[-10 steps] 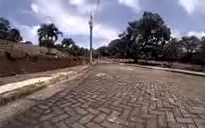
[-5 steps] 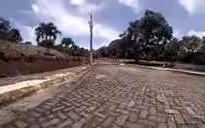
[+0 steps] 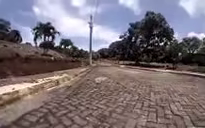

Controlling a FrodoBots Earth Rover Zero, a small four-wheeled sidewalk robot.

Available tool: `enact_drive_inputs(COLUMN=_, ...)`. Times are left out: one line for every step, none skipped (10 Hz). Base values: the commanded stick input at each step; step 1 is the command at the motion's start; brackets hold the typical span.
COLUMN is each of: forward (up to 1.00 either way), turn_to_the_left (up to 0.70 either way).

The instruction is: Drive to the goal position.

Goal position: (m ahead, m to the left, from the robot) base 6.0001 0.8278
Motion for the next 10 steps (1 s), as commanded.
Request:
enact_drive_inputs(forward=0.85, turn_to_the_left=0.00)
enact_drive_inputs(forward=0.85, turn_to_the_left=0.00)
enact_drive_inputs(forward=0.85, turn_to_the_left=0.00)
enact_drive_inputs(forward=0.85, turn_to_the_left=0.00)
enact_drive_inputs(forward=0.85, turn_to_the_left=0.00)
enact_drive_inputs(forward=0.85, turn_to_the_left=0.00)
enact_drive_inputs(forward=0.85, turn_to_the_left=0.00)
enact_drive_inputs(forward=0.85, turn_to_the_left=0.00)
enact_drive_inputs(forward=0.85, turn_to_the_left=0.00)
enact_drive_inputs(forward=0.85, turn_to_the_left=0.00)
